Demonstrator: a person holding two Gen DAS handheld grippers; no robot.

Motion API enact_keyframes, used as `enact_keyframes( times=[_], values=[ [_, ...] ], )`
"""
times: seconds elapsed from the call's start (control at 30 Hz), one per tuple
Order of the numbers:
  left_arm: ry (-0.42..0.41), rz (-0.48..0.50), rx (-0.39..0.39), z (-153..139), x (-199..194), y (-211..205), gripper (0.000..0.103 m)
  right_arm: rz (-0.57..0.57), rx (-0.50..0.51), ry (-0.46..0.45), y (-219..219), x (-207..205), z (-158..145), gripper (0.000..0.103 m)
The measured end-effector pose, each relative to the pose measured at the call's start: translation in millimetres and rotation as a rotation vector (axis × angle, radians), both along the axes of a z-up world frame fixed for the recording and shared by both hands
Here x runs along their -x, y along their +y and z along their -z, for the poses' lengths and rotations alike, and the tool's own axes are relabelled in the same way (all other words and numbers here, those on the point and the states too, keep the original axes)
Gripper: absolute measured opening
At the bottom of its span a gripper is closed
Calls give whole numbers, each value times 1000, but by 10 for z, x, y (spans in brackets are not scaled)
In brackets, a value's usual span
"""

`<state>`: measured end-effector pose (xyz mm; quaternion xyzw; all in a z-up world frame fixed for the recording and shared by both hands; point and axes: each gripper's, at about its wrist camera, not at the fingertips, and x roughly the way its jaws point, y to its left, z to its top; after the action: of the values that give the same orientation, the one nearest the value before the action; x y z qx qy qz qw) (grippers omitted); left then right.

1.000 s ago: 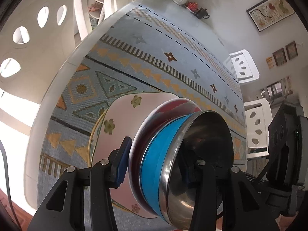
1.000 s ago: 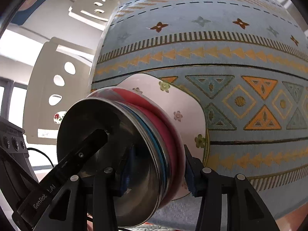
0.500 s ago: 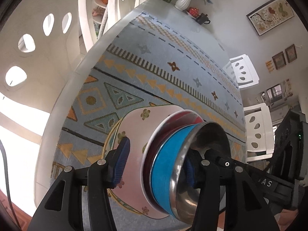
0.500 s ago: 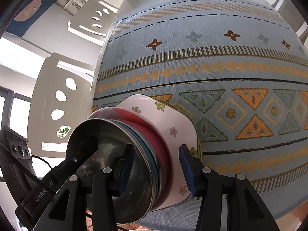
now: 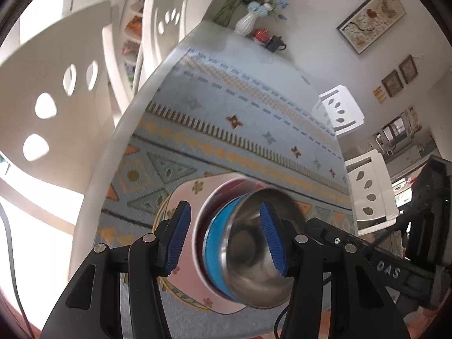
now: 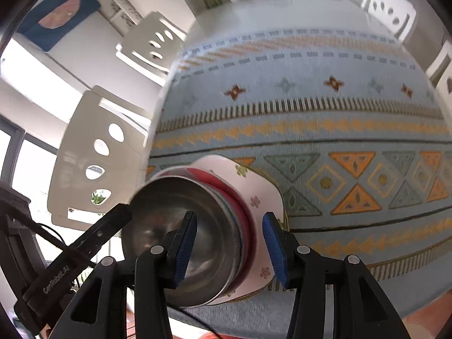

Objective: Organize plates and bowls

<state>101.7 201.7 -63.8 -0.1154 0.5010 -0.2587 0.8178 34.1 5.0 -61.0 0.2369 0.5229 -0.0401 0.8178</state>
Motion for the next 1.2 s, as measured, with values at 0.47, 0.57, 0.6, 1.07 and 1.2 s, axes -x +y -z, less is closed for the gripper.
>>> enact_keyframes(
  times=[0.47, 0.57, 0.6, 1.07, 1.2],
  values=[
    [-240, 111, 2, -777, 160, -444, 49, 43, 247, -219, 26, 335, -821, 55],
    [-267, 126, -29, -814, 189, -518, 49, 60, 214, -220, -38, 368, -799, 55],
    [-276, 136, -37, -821, 198, -541, 49, 68, 206, -220, -60, 377, -783, 55],
    [-250, 158, -67, -797, 111, -683, 49, 110, 126, -156, -196, 336, -619, 55],
    [-243, 175, -85, -775, 98, -824, 49, 113, 126, -130, -225, 378, -554, 55]
  ],
)
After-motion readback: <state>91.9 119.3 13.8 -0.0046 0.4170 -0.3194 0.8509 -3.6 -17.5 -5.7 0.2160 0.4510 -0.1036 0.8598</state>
